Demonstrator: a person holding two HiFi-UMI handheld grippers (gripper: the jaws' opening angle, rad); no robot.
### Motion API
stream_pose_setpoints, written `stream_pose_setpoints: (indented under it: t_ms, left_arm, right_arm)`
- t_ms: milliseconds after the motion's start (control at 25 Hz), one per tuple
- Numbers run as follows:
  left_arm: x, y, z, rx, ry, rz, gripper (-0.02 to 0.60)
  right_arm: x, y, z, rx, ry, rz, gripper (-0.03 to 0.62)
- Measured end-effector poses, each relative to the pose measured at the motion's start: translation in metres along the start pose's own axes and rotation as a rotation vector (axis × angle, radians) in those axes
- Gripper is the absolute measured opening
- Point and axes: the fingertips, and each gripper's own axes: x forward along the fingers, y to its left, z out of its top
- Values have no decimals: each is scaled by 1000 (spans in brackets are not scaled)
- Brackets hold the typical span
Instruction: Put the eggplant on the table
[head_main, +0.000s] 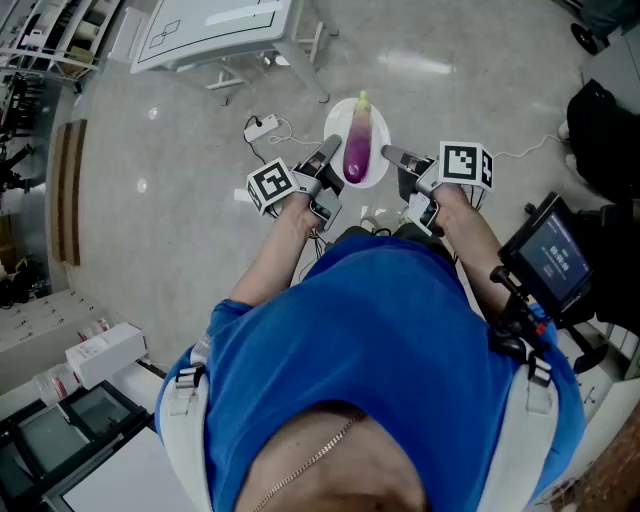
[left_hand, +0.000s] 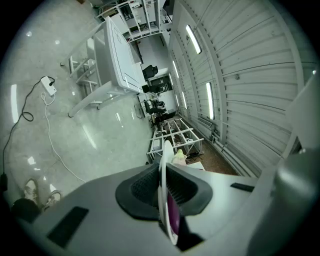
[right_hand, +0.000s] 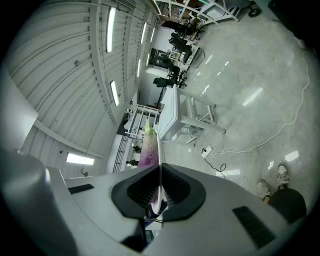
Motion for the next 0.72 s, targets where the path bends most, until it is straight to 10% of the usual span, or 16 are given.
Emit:
stream_pose_setpoints:
  t_ms: [720]
  left_arm:
    - [2, 3, 2, 10, -19, -14, 44]
  right_arm:
    - [2, 4, 1, 10, 1, 47, 15]
